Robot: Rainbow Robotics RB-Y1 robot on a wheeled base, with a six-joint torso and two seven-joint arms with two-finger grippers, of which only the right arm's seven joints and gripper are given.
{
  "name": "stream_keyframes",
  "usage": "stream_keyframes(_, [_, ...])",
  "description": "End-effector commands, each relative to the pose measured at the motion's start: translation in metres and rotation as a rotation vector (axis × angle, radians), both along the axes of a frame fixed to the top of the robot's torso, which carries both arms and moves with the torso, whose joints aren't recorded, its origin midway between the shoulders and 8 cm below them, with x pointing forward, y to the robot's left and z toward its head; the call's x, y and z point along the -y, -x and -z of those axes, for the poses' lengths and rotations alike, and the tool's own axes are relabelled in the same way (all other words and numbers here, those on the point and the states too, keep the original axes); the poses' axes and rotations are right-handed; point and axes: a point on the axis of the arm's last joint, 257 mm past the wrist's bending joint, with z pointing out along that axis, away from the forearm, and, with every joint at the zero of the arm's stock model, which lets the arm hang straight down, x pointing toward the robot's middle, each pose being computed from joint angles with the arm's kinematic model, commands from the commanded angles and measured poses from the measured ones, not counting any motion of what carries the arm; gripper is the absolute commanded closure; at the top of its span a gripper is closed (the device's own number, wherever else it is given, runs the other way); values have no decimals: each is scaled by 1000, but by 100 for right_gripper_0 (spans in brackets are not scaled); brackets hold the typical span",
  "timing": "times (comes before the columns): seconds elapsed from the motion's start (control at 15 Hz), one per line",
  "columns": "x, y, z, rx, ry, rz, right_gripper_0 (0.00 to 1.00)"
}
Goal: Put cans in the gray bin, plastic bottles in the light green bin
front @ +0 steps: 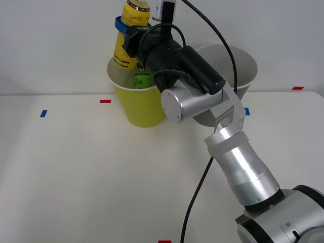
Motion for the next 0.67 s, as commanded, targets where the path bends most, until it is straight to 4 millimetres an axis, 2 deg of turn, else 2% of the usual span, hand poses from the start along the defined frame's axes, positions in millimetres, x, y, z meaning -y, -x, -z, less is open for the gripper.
stream_keyframes(0.07, [-3,1,0,5,12,-2,100])
stream_keyframes(0.4, [-4,2,1,3,7,-3,100])
stream_keyframes(0.47, [-4,2,1,2,8,-4,91])
stream_keyframes(0.53, [-4,2,0,2,6,-4,68])
stream_keyframes(0.67, [-6,3,1,2,7,-7,7])
